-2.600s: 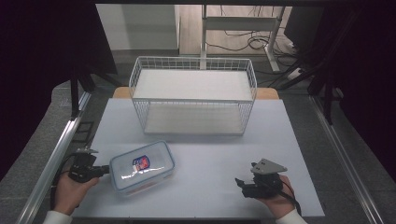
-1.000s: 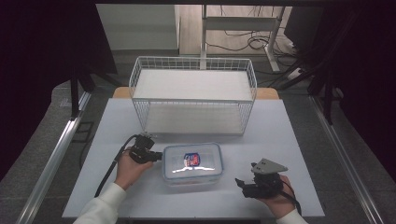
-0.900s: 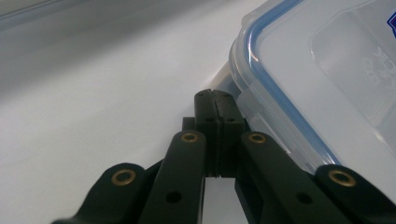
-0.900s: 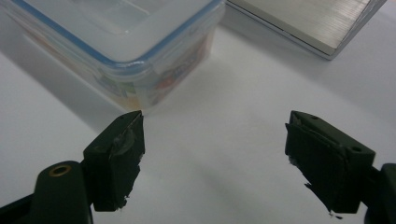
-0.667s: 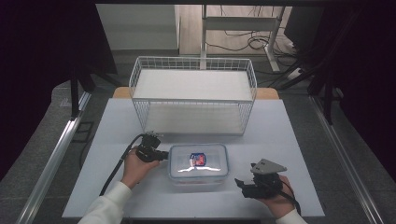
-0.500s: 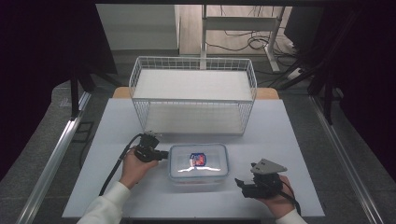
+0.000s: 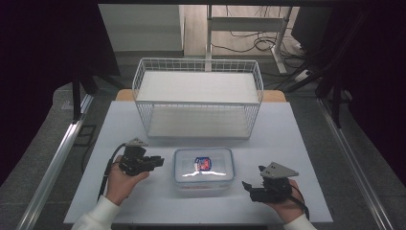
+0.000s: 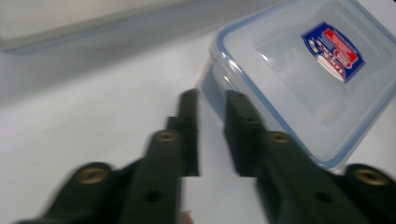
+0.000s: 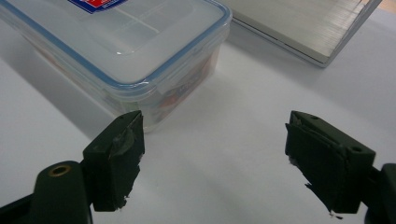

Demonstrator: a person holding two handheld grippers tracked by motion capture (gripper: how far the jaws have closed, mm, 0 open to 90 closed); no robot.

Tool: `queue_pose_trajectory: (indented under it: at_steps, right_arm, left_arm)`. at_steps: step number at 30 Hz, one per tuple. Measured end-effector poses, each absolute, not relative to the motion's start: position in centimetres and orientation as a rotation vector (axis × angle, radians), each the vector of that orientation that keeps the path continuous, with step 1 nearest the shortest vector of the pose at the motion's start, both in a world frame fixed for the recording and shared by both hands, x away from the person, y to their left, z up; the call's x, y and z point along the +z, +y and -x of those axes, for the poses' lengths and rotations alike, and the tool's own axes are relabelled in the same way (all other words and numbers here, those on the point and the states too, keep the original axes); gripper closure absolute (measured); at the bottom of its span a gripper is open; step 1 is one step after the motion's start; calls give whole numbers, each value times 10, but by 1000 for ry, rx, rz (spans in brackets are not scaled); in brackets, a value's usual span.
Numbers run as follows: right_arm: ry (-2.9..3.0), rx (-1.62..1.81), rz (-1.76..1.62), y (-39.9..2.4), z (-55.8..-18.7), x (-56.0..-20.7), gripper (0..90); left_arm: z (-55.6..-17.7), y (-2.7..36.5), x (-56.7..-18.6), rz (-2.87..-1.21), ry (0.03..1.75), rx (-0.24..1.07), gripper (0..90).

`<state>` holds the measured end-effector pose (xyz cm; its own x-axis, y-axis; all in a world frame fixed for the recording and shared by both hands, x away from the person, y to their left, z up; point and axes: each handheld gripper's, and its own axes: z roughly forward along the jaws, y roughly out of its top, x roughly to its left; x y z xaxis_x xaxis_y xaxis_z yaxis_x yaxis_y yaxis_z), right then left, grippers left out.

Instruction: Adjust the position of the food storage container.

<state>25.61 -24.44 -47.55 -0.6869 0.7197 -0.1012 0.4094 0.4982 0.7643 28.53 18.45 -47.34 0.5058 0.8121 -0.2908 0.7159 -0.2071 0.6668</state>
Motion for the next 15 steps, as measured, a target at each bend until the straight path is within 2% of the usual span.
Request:
queue_pose_trajectory:
  at_steps: [2, 6, 8, 12, 15]
  right_arm:
    - [2337, 1047, -942, -245, -256, -476, 201]
    - [2346, 1066, -935, -244, -256, -477, 200]
    - [2341, 1079, -941, -244, -256, -476, 198]
    - [2344, 1097, -962, -246, -257, -476, 198]
    - [2352, 1101, -968, -247, -258, -476, 197]
  left_arm:
    - [-283, 186, -472, -1959, 1258, 167, 636]
    - [-280, 186, -471, -1956, 1245, 121, 395]
    - [-280, 187, -470, -1945, 1243, 114, 320]
    - [-280, 189, -467, -1904, 1253, 83, 251]
    - [-279, 189, -467, -1907, 1259, 83, 238]
